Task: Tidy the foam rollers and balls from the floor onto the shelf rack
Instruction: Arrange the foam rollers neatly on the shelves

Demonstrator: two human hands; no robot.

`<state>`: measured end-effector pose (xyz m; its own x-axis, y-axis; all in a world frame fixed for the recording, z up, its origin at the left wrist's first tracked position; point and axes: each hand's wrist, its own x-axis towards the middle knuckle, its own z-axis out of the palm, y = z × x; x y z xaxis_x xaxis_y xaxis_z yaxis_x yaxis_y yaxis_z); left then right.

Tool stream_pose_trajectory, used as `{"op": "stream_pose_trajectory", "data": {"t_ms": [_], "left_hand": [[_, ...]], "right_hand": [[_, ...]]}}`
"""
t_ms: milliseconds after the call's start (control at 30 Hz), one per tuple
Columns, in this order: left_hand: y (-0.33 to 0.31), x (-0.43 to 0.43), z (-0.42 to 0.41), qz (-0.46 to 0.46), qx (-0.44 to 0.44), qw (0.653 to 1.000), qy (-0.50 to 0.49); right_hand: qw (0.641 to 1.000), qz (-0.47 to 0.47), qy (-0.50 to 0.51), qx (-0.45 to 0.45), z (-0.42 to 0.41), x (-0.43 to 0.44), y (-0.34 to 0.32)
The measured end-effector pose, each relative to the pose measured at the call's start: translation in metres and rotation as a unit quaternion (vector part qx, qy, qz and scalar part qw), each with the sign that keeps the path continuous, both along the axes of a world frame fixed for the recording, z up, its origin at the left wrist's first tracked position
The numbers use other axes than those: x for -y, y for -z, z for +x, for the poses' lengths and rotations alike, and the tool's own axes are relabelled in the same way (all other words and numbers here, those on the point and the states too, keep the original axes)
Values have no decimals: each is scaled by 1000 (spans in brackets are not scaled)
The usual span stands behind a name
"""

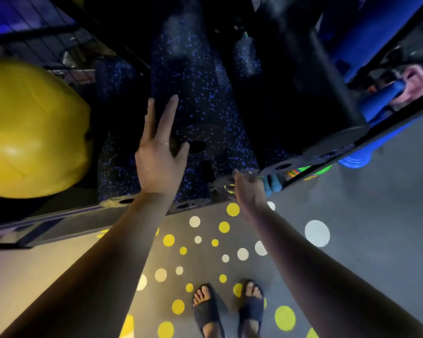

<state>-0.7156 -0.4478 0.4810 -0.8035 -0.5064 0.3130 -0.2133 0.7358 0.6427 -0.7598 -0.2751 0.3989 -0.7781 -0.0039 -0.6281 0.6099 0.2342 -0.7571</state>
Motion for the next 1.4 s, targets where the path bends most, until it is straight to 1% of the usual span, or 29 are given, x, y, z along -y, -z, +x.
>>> {"op": "stream_pose_trajectory", "data": {"t_ms": [67,133,200,267,333,400,467,533,667,833,933,1033,1067,1133,1200,1300,1333,1400], "left_hand": [[-3,-16,-11,6,-5,1000,11],[-2,-37,-21,7,-7,1000,27],[2,-60,-30,11,2,999,38],[7,-80,-39,3,22,999,40],[14,-93,-45,-25,42,997,54],[21,-101,-49,-63,56,993,87],[28,-107,-50,-83,64,986,127],[33,-110,-48,-69,72,984,145],[35,-113,-46,-32,73,985,154],[33,-121,-49,-48,69,984,158],[31,-121,-51,-53,73,981,173],[26,-114,-46,-4,82,978,193],[24,-110,-43,10,86,978,191],[22,-101,-34,18,87,981,173],[22,-90,-21,21,84,986,141],[28,-67,3,47,71,993,81],[34,-57,13,48,75,994,56],[48,-39,36,34,104,994,1]], "right_hand": [[1000,-7,12,-23,-5,-16,-14],[996,-34,67,-43,-17,-34,-31],[990,-54,87,-93,-28,-56,-47],[984,-52,54,-162,-36,-73,-61],[975,-26,-21,-220,-42,-86,-67],[967,-2,-67,-246,-46,-95,-69],[961,23,-71,-268,-51,-102,-71],[955,51,-73,-282,-56,-107,-69],[948,107,-102,-282,-63,-113,-69],[931,157,-141,-298,-63,-118,-69],[923,190,-161,-292,-63,-120,-62],[924,191,-135,-301,-61,-117,-65],[922,189,-120,-316,-59,-115,-67],[899,193,-97,-381,-52,-108,-75],[859,204,-96,-461,-43,-97,-84],[792,225,-129,-553,-27,-77,-90],[776,233,-146,-568,-19,-68,-89],[766,227,-194,-569,-3,-48,-76]]}}
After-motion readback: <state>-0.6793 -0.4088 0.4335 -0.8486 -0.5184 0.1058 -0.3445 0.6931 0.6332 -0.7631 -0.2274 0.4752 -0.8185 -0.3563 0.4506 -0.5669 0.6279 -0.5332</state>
